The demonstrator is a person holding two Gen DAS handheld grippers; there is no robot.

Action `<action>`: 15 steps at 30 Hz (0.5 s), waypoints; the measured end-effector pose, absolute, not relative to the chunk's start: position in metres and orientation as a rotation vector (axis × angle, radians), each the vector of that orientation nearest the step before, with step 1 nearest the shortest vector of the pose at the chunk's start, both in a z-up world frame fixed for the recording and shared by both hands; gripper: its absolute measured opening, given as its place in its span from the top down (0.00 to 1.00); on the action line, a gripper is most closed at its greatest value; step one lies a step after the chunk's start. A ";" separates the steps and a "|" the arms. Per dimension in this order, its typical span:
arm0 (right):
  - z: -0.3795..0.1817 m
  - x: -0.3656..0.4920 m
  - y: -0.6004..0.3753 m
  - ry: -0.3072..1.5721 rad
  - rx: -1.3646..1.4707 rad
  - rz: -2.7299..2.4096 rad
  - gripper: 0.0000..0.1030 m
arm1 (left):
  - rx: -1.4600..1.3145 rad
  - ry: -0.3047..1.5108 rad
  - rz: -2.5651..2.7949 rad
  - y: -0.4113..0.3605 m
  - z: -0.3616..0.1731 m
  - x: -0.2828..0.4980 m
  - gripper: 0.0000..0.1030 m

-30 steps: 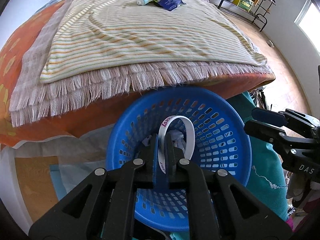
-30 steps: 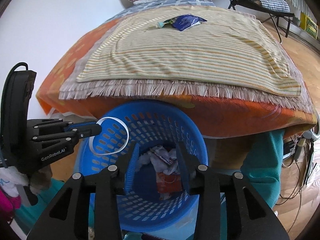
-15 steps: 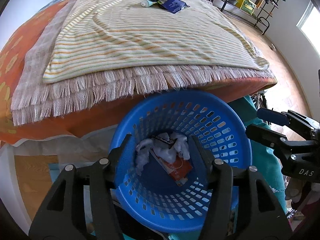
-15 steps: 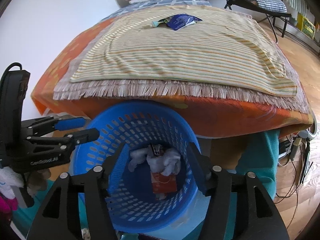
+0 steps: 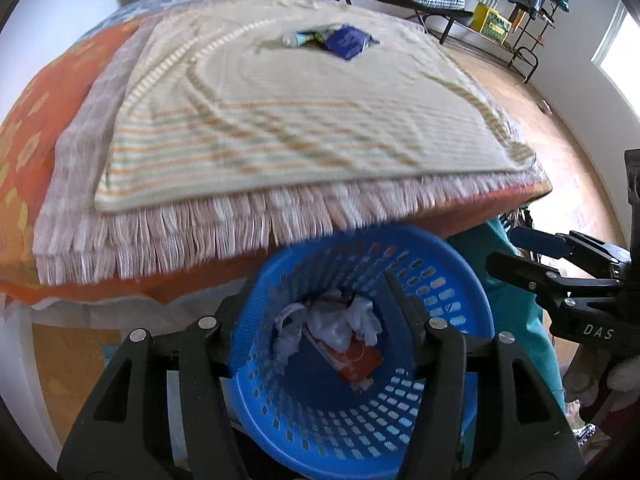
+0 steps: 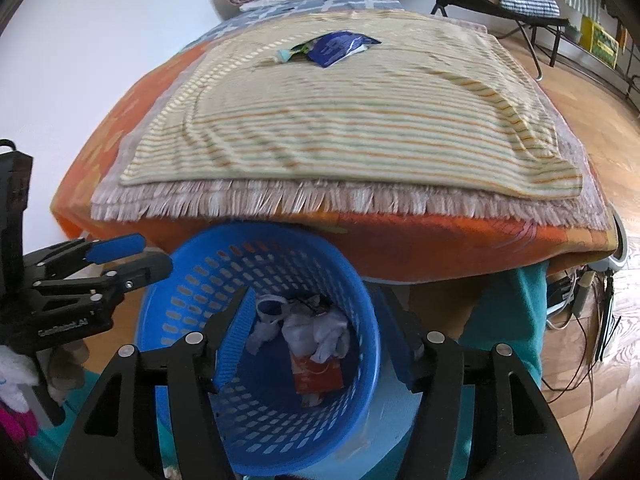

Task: Collect trash
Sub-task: 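Move both grippers back to the wipe packet and blue snack bag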

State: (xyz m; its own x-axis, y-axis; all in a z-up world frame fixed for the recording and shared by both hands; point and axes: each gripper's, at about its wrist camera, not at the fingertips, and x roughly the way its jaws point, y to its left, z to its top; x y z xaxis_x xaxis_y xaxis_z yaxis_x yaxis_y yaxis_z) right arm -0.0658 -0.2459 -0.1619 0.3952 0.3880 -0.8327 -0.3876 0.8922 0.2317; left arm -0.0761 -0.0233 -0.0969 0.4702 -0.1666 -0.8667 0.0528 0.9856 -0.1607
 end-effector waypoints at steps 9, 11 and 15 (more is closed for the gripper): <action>-0.137 -0.035 -0.258 0.954 0.072 0.477 0.41 | -0.158 1.046 -0.161 -0.018 -0.070 -0.031 0.43; -0.128 -0.027 -0.261 0.910 0.076 0.475 0.41 | -0.152 1.041 -0.164 -0.017 -0.064 -0.015 0.43; -0.116 -0.010 -0.259 0.851 0.047 0.484 0.40 | -0.125 1.024 -0.161 -0.016 -0.056 0.013 0.43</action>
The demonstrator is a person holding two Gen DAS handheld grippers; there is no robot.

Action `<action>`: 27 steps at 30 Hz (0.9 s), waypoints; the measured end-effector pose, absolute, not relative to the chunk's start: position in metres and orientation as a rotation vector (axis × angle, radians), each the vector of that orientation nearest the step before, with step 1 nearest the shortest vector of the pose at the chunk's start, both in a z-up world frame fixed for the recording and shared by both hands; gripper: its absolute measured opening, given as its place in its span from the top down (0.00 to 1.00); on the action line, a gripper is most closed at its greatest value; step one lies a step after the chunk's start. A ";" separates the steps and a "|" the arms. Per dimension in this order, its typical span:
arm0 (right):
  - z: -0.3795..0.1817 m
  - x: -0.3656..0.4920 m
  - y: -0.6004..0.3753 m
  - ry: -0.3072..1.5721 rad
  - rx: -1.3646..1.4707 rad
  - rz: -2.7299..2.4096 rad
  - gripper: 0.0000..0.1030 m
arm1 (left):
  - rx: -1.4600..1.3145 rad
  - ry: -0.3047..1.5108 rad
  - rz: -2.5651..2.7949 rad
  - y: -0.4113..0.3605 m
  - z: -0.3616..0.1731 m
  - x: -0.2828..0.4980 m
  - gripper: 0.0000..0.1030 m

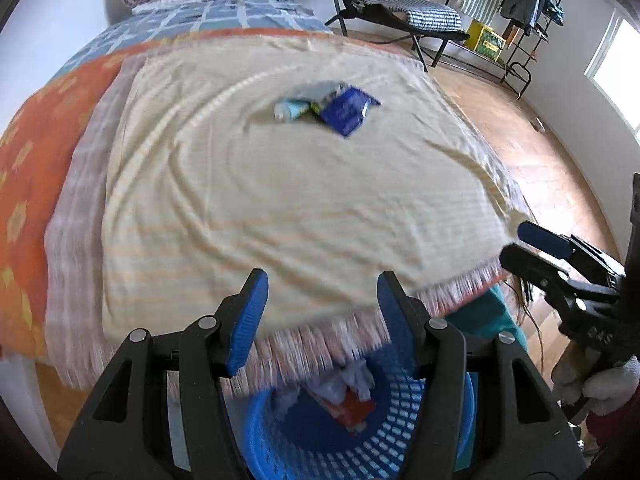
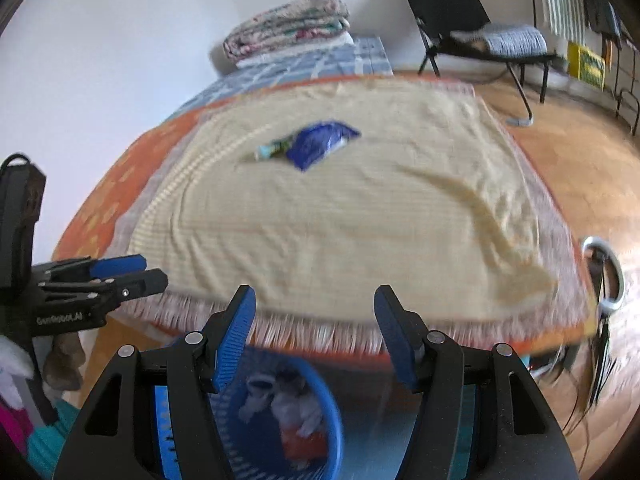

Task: Collect trash
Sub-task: 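Move both grippers back to the wipe packet and blue snack bag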

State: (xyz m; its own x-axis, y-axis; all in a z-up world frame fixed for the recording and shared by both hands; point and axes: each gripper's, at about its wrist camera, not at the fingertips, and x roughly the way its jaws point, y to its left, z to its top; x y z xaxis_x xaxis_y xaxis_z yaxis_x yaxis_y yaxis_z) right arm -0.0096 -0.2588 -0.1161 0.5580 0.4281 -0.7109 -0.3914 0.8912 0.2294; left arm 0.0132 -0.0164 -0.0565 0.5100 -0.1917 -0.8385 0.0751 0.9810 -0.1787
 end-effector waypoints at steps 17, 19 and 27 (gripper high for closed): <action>-0.119 0.101 -0.259 0.923 0.237 0.518 0.32 | -0.108 0.976 -0.158 -0.019 -0.060 0.142 0.43; -0.122 0.111 -0.257 0.929 0.260 0.526 0.32 | -0.114 0.972 -0.161 -0.021 -0.062 0.157 0.43; -0.134 0.153 -0.255 0.939 0.333 0.531 0.32 | -0.078 0.971 -0.156 -0.032 -0.078 0.203 0.43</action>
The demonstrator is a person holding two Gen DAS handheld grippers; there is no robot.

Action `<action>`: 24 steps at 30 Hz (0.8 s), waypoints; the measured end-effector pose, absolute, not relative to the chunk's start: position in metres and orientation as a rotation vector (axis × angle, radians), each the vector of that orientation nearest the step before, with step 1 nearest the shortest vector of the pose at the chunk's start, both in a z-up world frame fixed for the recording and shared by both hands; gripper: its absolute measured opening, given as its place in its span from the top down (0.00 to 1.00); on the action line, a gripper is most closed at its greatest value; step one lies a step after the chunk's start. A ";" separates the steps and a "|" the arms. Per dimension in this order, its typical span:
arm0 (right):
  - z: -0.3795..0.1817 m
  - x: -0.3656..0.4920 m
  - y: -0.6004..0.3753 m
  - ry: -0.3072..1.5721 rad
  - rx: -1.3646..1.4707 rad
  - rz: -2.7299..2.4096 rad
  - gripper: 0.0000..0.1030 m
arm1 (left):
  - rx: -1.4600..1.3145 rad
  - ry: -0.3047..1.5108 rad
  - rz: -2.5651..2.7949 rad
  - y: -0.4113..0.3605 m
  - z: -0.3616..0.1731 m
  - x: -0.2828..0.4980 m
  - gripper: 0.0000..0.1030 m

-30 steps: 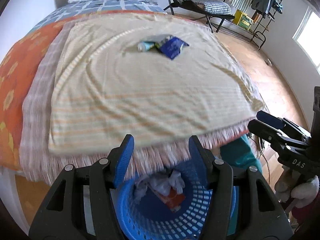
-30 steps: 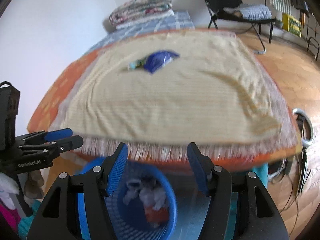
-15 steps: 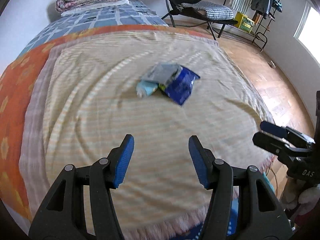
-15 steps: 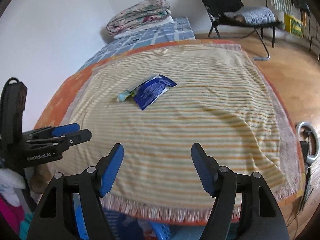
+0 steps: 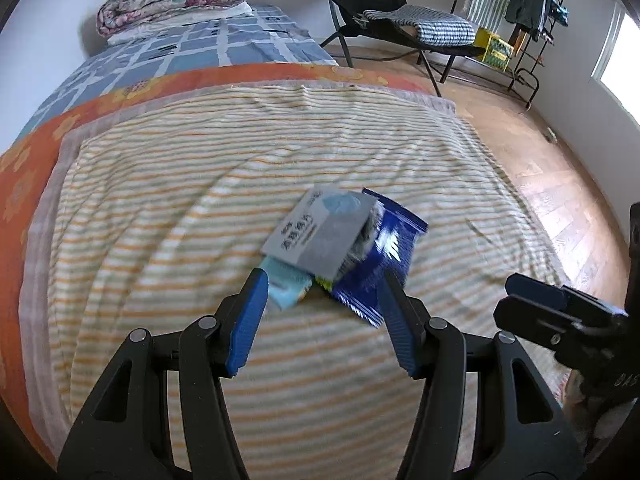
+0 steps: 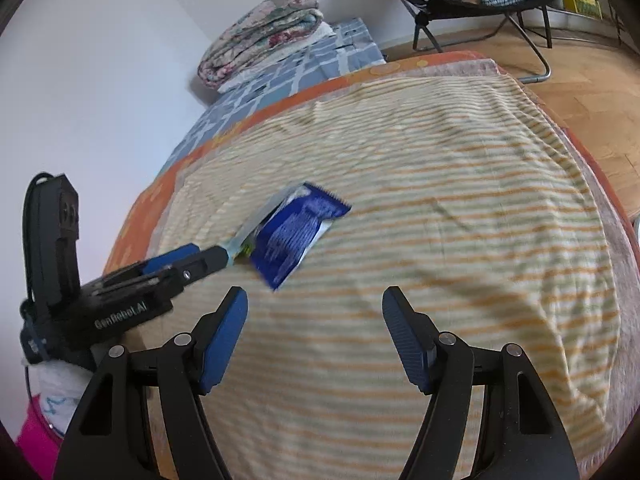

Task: Collect trash
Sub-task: 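Move both grippers back to the wipe packet and blue snack bag, then grasp the white wipe packet with the left gripper while the right gripper grasps the blue snack bag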

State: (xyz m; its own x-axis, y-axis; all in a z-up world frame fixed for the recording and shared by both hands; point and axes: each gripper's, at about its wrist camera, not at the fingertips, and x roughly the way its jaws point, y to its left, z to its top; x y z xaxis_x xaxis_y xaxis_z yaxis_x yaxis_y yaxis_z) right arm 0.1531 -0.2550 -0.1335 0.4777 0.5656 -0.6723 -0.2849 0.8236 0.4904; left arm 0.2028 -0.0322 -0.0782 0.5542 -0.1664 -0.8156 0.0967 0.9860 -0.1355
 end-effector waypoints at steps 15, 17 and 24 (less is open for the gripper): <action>-0.165 0.203 -0.242 0.989 0.458 0.610 0.40 | -0.046 0.967 -0.152 -0.033 -0.097 0.235 0.56; -0.169 0.207 -0.241 0.996 0.483 0.617 0.42 | -0.056 0.964 -0.155 -0.031 -0.096 0.236 0.61; -0.173 0.222 -0.242 0.996 0.547 0.610 0.44 | -0.065 0.935 -0.161 -0.028 -0.088 0.240 0.74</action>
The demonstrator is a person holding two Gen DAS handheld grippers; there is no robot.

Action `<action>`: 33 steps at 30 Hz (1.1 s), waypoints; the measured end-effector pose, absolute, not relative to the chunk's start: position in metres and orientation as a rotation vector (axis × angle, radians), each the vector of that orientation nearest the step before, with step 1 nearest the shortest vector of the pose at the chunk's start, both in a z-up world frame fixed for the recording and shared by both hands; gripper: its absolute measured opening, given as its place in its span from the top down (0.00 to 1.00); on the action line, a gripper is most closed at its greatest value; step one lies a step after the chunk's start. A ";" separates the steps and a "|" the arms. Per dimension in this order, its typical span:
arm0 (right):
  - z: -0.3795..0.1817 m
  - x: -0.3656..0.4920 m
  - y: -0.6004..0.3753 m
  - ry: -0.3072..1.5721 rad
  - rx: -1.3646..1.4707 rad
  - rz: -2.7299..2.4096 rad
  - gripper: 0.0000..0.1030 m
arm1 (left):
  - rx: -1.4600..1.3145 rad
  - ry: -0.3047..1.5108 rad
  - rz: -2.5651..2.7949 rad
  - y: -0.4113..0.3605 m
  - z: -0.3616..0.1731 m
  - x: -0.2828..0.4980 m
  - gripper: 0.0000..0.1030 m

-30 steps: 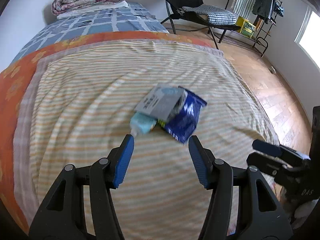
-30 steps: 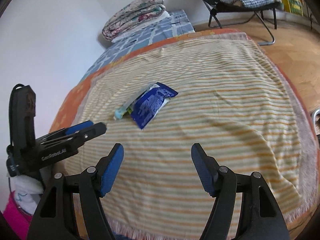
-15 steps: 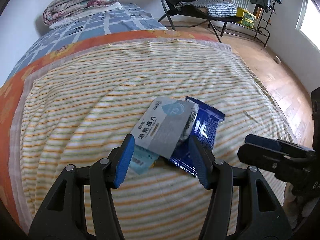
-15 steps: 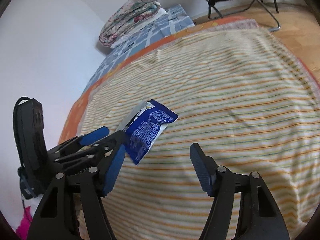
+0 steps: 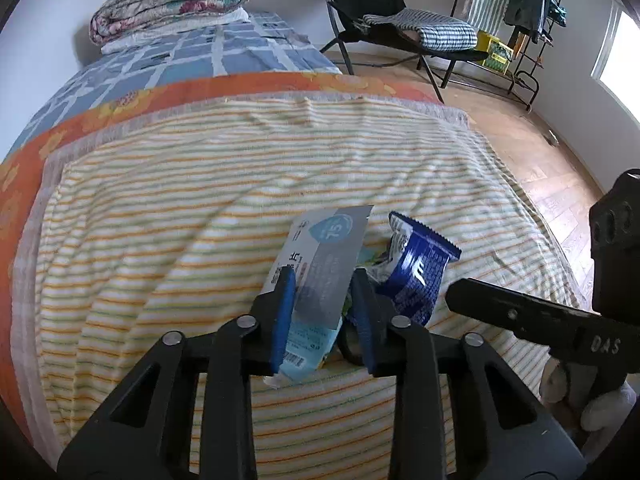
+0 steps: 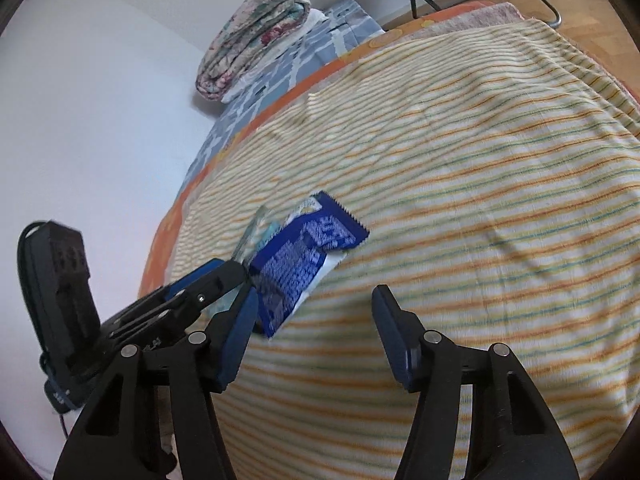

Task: Collect trash
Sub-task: 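Grasp the white wipe packet with the left gripper while the right gripper grasps the blue snack bag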

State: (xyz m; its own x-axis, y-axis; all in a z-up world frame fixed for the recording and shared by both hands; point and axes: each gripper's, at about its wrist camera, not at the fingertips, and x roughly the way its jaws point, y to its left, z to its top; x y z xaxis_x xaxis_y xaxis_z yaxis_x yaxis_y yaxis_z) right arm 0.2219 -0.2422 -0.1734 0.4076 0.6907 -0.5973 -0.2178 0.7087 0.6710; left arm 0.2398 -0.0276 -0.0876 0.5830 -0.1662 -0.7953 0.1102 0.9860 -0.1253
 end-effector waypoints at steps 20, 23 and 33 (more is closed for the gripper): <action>-0.160 0.253 -0.198 1.067 0.473 0.414 0.36 | -0.127 0.937 -0.114 0.008 -0.098 0.252 0.95; -0.157 0.254 -0.191 1.063 0.391 0.406 0.36 | -0.163 0.941 -0.127 0.012 -0.099 0.253 0.95; -0.154 0.254 -0.194 1.033 0.331 0.429 0.48 | -0.197 0.911 -0.110 0.015 -0.094 0.252 1.00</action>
State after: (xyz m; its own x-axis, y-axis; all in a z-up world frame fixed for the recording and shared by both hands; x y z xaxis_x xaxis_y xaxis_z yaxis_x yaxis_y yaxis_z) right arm 0.2539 -0.1940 -0.1542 0.4420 0.4909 -0.7508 -0.1860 0.8689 0.4587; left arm 0.2521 0.0147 -0.0937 0.6089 -0.1780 -0.7730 0.0115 0.9764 -0.2158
